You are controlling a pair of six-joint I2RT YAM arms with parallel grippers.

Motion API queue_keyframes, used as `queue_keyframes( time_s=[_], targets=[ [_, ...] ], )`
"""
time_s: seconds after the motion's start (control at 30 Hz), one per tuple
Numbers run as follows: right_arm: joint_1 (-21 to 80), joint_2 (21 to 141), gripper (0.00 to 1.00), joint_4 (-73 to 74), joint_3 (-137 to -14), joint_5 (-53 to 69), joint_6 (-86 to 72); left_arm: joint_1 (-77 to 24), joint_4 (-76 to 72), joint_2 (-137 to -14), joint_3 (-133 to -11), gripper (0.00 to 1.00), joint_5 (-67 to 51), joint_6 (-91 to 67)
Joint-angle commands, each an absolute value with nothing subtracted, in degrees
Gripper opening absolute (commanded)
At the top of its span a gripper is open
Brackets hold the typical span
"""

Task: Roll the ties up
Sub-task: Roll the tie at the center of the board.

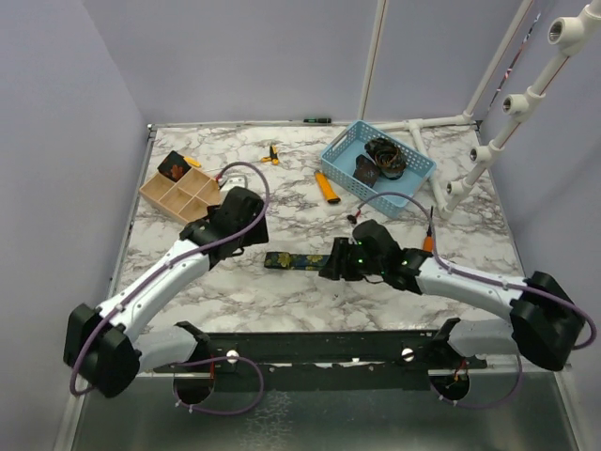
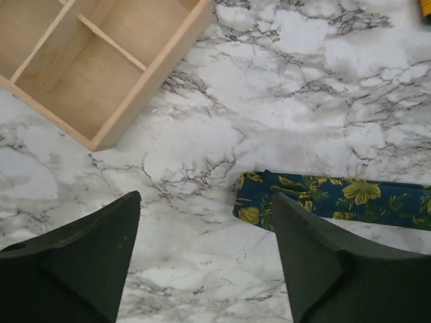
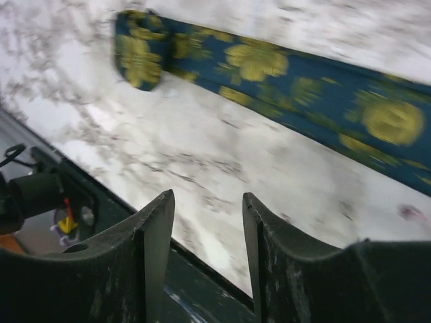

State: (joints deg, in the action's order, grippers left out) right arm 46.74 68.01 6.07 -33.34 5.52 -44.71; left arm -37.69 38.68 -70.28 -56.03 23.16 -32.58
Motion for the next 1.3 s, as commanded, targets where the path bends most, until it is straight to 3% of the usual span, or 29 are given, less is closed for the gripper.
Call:
queue_keyframes(
  time_s=[0.0,0.2,0.4,1.27],
  targets=[
    [50.3,79.2,0.48,-0.8,-43.8,10.7,-44.4,-28.8,23.5,-61.8,-45.5,0.87,4.3,-29.6],
    [51.0,93.3,0.41,-2.7,-53.7,11.4,-47.5,-20.7,18.6,-59.6,-39.5,0.87,-6.6,-30.2],
    [51.0,101.1,0.36,-1.8,-58.9,10.8,-48.2,-18.4,18.5,-61.0,-38.1,0.83,-9.3,-28.4],
    [49.1,105.6,0.29,-1.8,-55.5,5.0,-47.2,-17.4,14.2,-67.8,-36.1,0.80,-17.3,-28.5]
  ],
)
